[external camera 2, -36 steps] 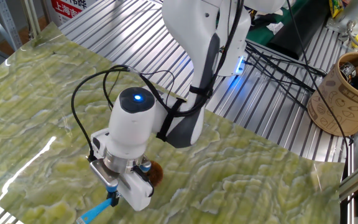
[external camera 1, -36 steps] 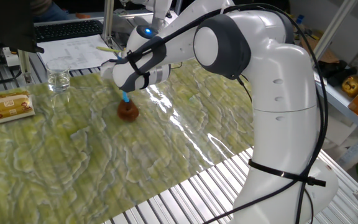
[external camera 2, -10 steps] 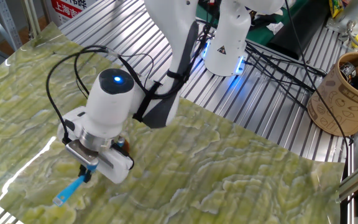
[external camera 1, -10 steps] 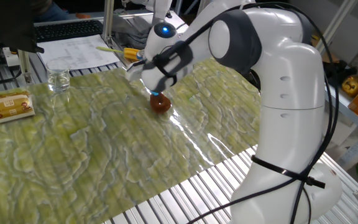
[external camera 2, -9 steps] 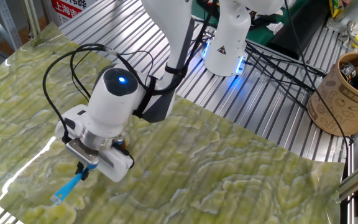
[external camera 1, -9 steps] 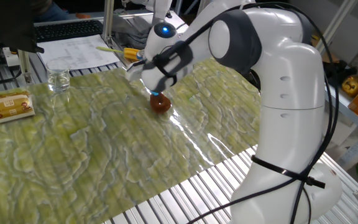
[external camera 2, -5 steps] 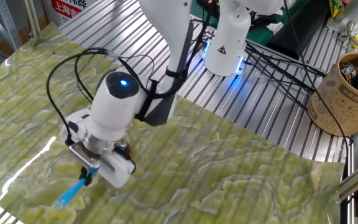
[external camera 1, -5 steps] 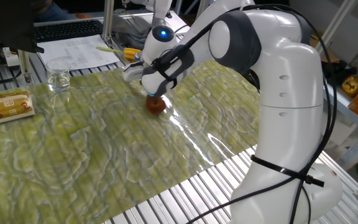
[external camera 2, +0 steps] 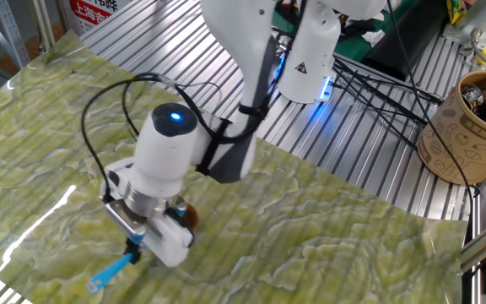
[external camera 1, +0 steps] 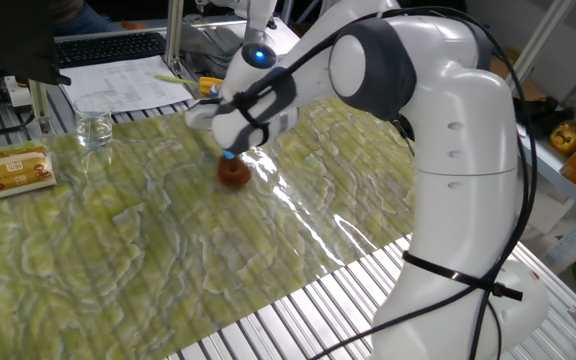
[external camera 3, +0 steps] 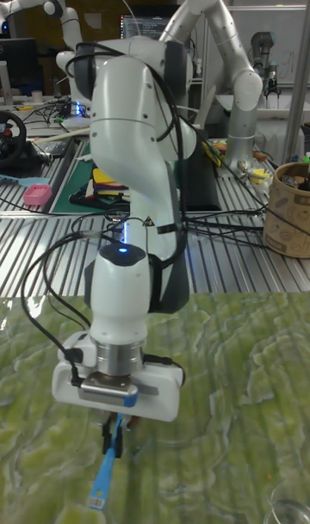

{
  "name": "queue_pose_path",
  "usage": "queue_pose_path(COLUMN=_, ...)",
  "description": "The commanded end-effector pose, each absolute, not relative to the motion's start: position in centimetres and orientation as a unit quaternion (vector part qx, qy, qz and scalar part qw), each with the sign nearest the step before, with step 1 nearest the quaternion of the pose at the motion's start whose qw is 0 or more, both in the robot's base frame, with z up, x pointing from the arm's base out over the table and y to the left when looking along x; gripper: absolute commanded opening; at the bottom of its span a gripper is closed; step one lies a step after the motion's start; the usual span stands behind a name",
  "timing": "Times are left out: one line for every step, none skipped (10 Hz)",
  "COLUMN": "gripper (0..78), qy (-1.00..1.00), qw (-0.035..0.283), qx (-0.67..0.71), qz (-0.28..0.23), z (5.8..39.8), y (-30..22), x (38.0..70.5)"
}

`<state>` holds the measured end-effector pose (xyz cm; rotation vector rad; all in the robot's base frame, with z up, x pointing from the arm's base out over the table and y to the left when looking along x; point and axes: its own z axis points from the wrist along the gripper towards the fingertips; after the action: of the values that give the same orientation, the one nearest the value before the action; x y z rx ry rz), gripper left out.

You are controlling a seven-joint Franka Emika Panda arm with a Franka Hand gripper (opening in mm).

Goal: Scrub the table with a brush

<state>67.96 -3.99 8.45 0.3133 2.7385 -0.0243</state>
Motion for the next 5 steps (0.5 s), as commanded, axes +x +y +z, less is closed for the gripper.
queue_pose_path(gripper=1.1, qy=0.972, qw=0.189, qx=0.139, qz=0.009, z=8.5, y=-2.4, x=67.8)
queue_pose_path(gripper=1.1, qy=0.975, qw=0.162, qx=0.152, qz=0.029, z=8.3, y=-1.6, x=67.7)
queue_pose_path(gripper=1.1, qy=0.977, qw=0.147, qx=0.153, qz=0.028, z=8.3, y=-1.3, x=67.7)
queue_pose_path(gripper=1.1, qy=0.979, qw=0.128, qx=0.153, qz=0.033, z=8.3, y=-1.2, x=67.6)
queue_pose_path(gripper=1.1, qy=0.98, qw=0.118, qx=0.154, qz=0.036, z=8.4, y=-1.2, x=67.6)
